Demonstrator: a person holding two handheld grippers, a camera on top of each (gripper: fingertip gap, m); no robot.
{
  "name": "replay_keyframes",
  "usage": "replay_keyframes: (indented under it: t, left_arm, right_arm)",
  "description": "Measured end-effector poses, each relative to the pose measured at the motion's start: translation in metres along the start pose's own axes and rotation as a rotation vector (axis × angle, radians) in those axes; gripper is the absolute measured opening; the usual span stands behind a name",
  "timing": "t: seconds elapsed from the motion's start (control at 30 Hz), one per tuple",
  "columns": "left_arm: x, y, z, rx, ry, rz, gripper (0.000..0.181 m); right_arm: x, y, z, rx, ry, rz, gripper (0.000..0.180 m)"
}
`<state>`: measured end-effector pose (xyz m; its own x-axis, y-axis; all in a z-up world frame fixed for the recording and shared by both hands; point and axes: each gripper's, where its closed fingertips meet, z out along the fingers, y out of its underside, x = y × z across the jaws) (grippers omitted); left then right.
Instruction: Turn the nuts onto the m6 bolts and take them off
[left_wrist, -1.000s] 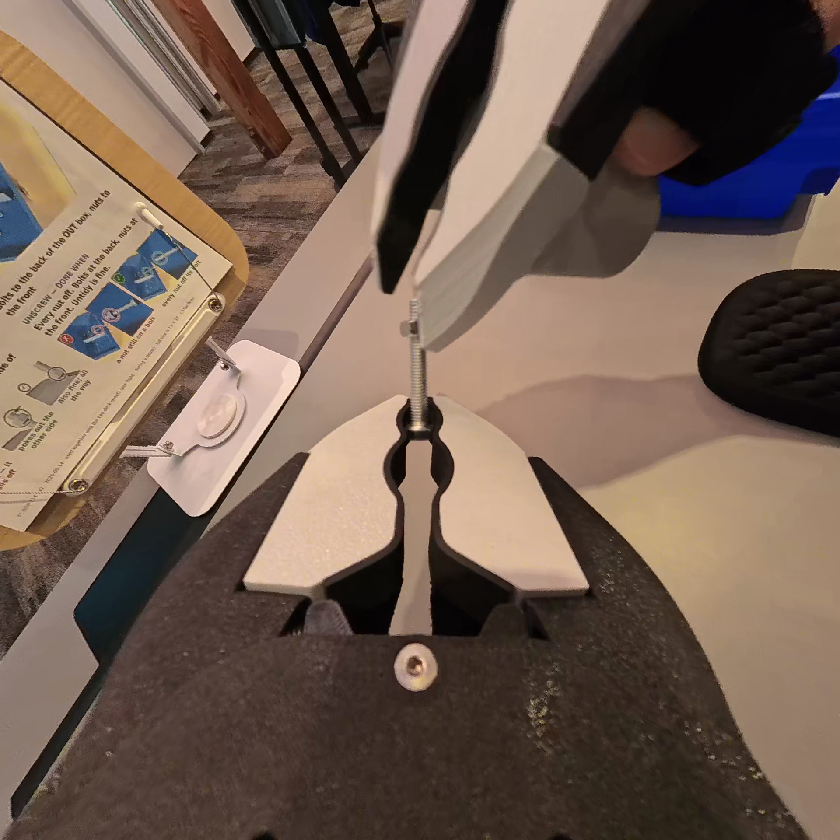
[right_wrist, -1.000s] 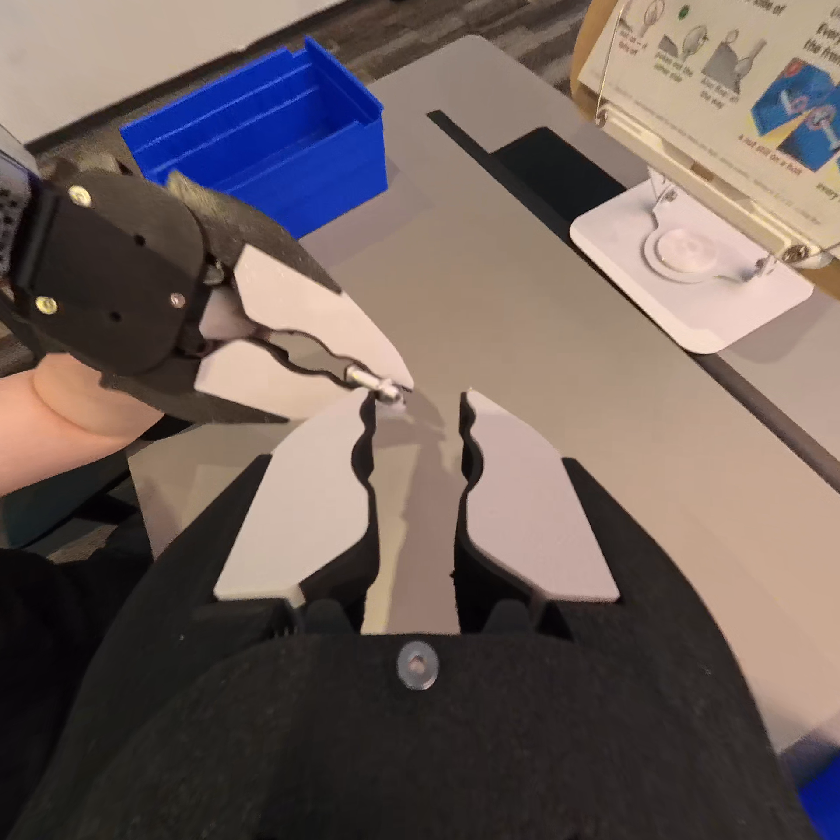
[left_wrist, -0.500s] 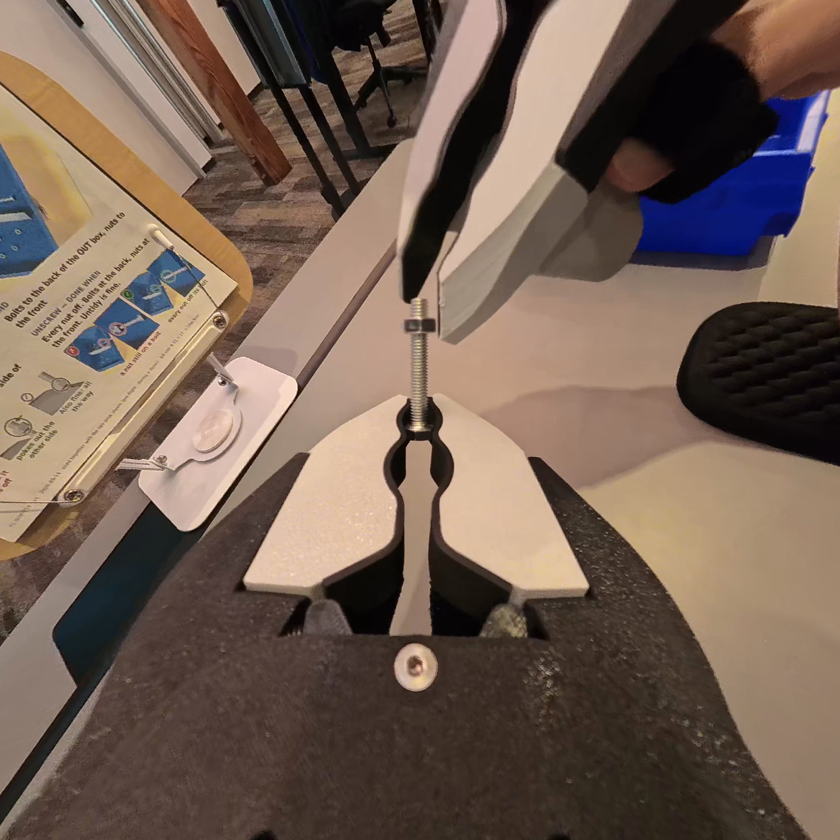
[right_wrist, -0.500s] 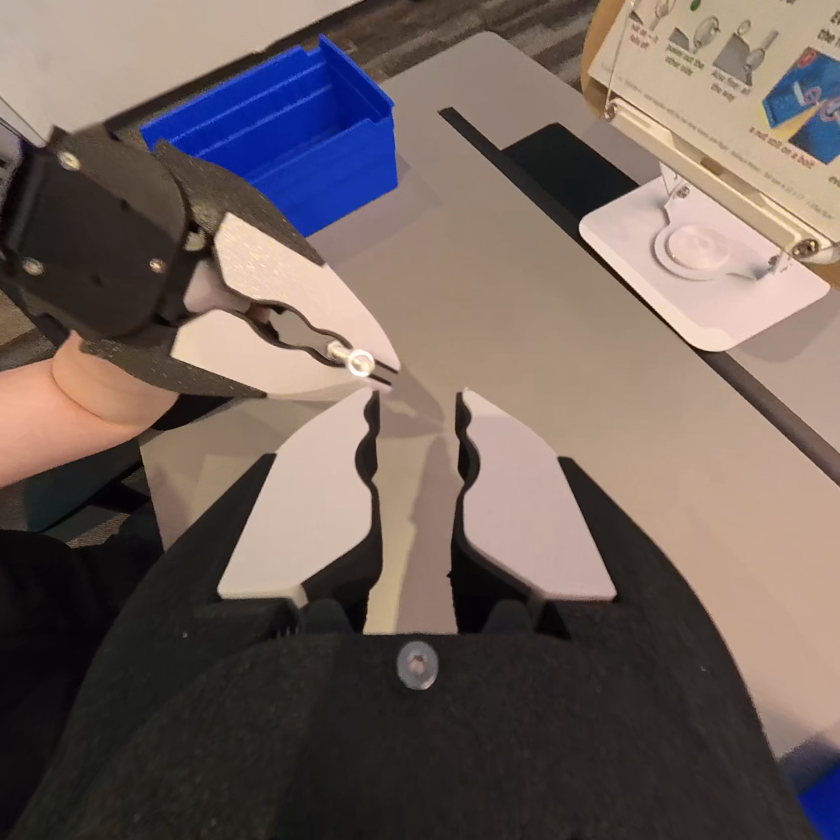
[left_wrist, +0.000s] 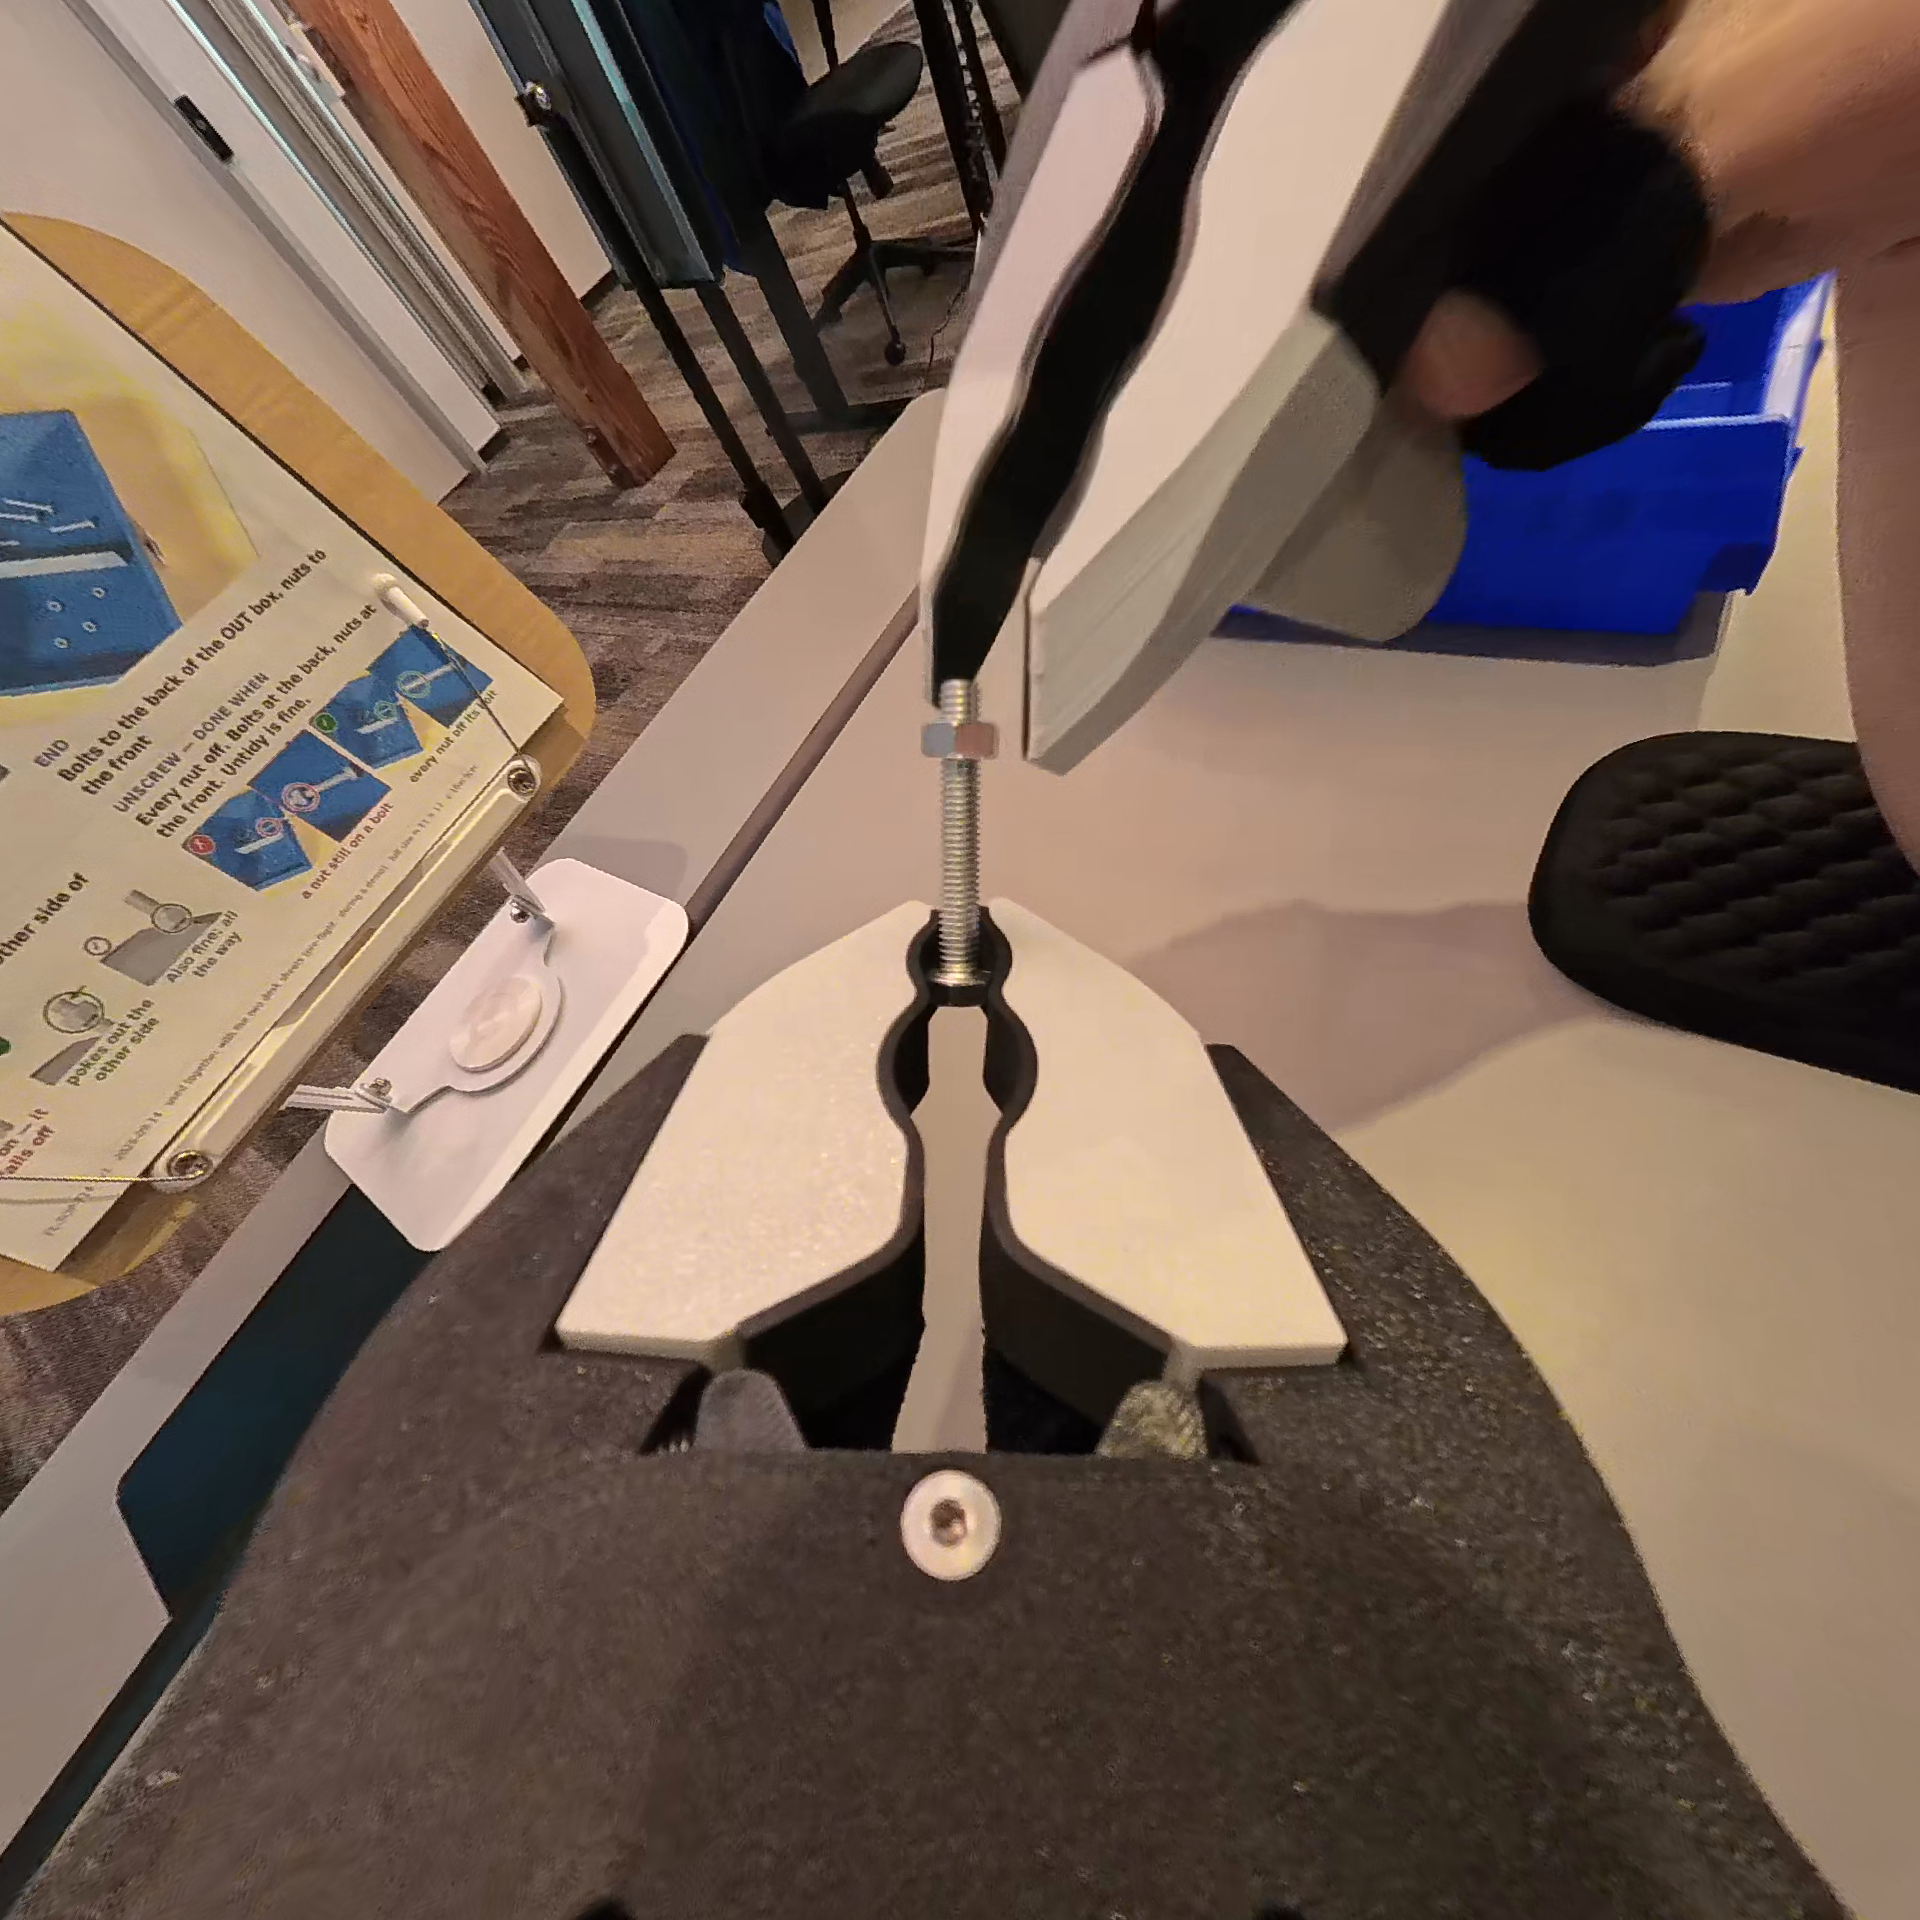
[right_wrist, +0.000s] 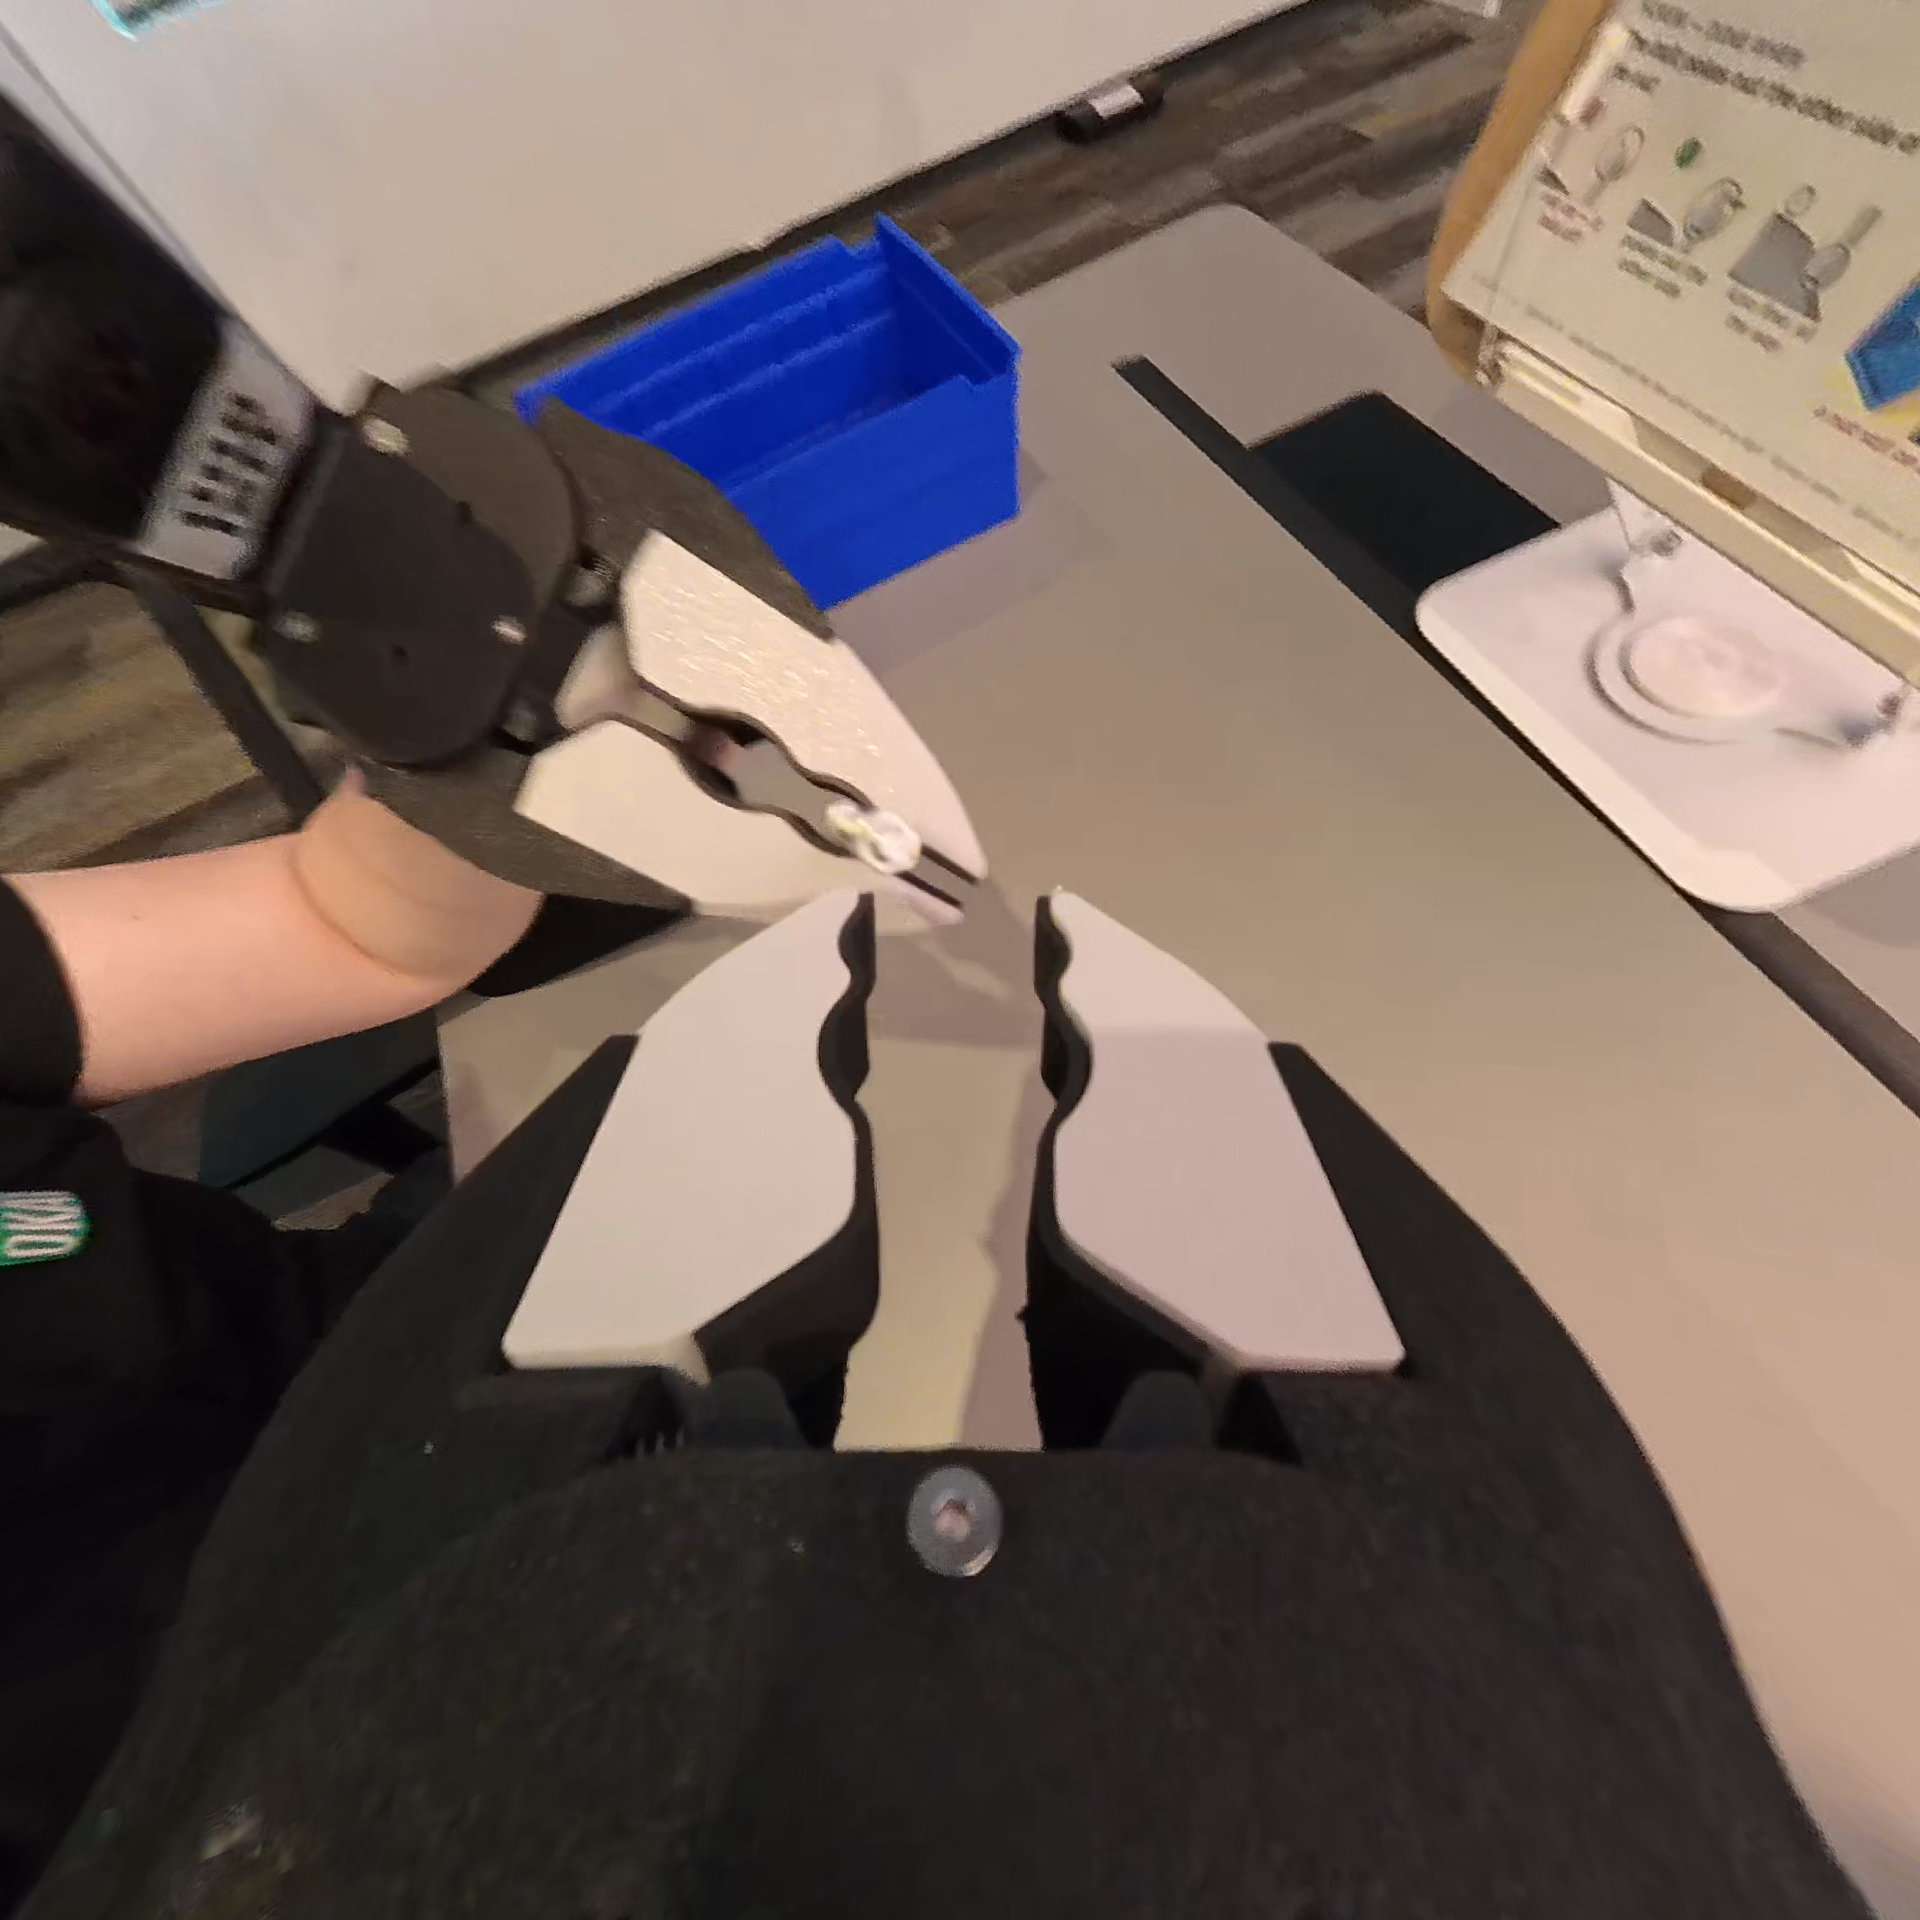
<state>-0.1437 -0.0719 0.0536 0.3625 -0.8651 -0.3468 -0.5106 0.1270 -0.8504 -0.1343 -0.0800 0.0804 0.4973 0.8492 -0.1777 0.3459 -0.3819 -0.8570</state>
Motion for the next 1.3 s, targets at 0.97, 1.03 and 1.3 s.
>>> replay_keyframes:
  t: [0.97,1.03,1.3]
  left_arm:
    - [0.004,-0.004,-0.004,0.016,0.022,-0.006,0.004]
    - [0.004,-0.005,-0.005,0.020,0.029,-0.015,0.005]
    - [0.005,-0.006,-0.006,0.027,0.032,-0.011,0.004]
  right_arm:
    - [0.004,0.008,0.001,-0.045,0.019,0.004,0.026]
    - [0.002,0.008,0.001,-0.044,0.009,-0.011,0.026]
    - [-0.004,-0.003,0.000,0.020,-0.025,-0.016,0.027]
